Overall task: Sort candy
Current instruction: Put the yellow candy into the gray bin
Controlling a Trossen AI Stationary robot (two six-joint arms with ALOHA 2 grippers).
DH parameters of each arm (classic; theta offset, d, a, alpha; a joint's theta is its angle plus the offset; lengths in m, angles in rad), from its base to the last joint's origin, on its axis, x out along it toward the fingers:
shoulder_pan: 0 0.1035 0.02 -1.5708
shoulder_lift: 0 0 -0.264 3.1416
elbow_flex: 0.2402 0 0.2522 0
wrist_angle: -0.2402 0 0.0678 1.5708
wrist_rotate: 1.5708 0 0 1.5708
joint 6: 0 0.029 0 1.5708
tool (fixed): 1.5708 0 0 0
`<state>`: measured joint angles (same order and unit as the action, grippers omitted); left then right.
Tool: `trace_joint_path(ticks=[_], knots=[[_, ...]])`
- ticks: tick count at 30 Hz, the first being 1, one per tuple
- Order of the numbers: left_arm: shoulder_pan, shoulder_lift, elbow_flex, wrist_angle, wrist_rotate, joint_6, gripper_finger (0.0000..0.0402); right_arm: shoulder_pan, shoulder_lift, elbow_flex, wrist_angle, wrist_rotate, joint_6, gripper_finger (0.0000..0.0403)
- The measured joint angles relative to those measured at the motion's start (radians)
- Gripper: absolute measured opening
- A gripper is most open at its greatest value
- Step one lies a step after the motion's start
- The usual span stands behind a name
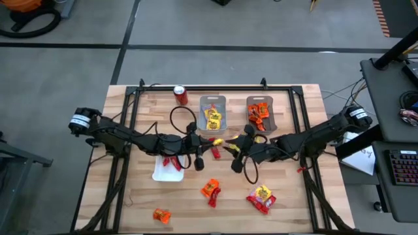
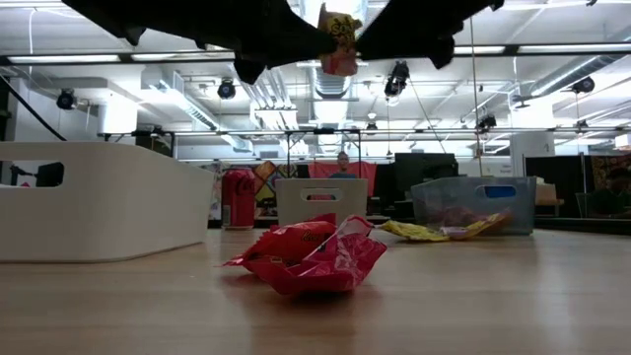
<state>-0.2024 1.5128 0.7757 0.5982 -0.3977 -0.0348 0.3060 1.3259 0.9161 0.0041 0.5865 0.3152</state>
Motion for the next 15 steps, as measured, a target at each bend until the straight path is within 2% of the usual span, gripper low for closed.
trace_joint_path(ticks=[4, 8, 11, 15], knots=[[0.011, -0.044, 0.0, -0.081, -0.056, 0.0, 0.0, -0.029, -0.069, 0.0, -0.196, -0.021, 0.196, 0.0151], [0.038, -0.083, 0.0, -0.155, -0.058, 0.0, 0.0, -0.052, -0.084, 0.0, -0.343, -0.198, 0.238, 0.0165], [0.073, -0.103, 0.0, -0.199, -0.058, 0.0, 0.0, -0.05, -0.092, 0.0, -0.434, -0.258, 0.306, 0.016], [0.146, -0.104, 0.0, -0.251, -0.057, 0.0, 0.0, -0.049, -0.078, -0.007, -0.521, -0.511, 0.299, 0.014]])
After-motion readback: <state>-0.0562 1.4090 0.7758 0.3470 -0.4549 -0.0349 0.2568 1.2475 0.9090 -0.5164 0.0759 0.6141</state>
